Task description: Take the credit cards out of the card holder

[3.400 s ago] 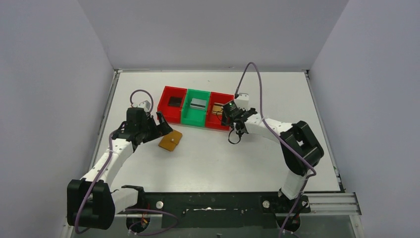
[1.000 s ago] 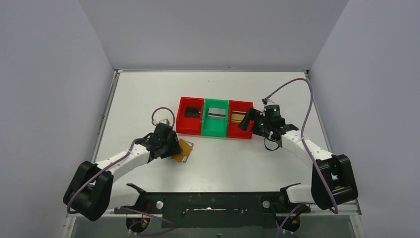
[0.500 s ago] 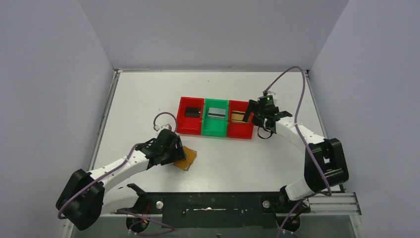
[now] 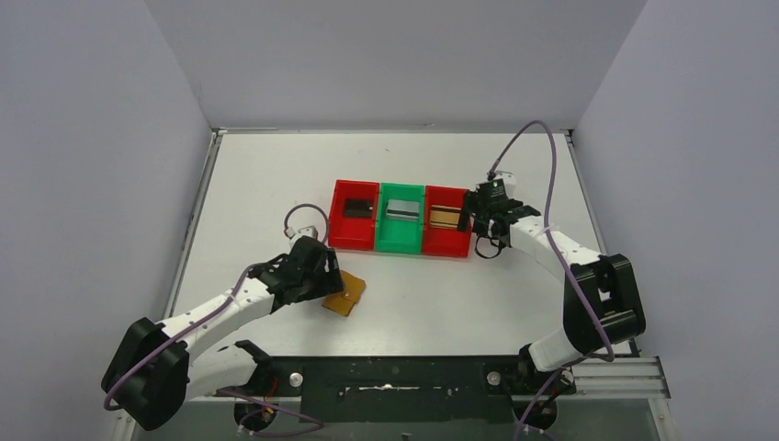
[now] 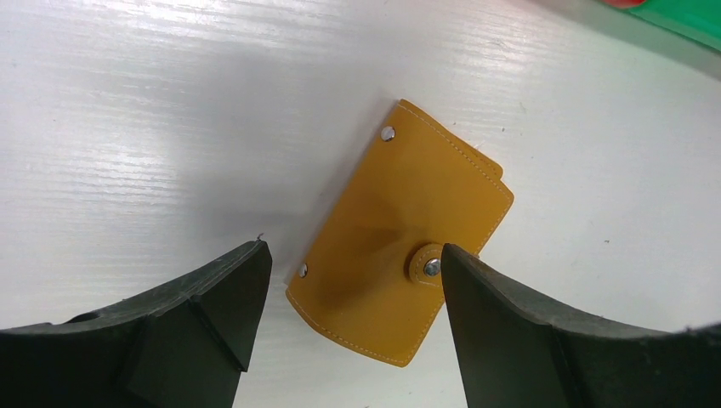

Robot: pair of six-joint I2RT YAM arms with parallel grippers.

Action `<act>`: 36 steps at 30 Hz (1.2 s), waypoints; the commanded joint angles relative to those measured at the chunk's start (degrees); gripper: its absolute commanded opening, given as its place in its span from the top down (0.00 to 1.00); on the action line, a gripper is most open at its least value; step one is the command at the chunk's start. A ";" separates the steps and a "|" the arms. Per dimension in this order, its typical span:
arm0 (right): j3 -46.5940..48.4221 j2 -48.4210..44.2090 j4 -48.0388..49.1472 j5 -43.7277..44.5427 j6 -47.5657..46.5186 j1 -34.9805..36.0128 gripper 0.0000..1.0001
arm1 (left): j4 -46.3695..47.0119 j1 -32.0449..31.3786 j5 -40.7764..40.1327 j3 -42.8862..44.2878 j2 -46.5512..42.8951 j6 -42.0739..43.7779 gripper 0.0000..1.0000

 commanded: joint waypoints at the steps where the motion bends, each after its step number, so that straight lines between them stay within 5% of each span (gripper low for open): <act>1: 0.17 -2.53 1.01 3.70 -2.80 -1.20 0.11 | 2.28 0.34 0.04 2.29 -0.26 2.53 0.27; 11: 0.98 -3.97 2.35 -3.68 -5.20 -4.81 0.08 | 8.90 0.58 8.69 0.68 3.17 4.62 0.27; 20: -4.84 -13.06 7.72 -14.44 2.04 -3.10 0.03 | 14.72 0.38 15.07 -2.22 6.30 4.68 0.41; 30: 0.70 -2.68 7.68 -19.35 0.72 -3.94 0.02 | 15.32 -0.66 17.84 -3.40 6.52 5.60 0.49; 36: -1.30 -4.71 8.46 -22.54 2.94 -2.08 0.04 | 14.85 -0.81 17.31 -4.16 3.36 5.05 0.49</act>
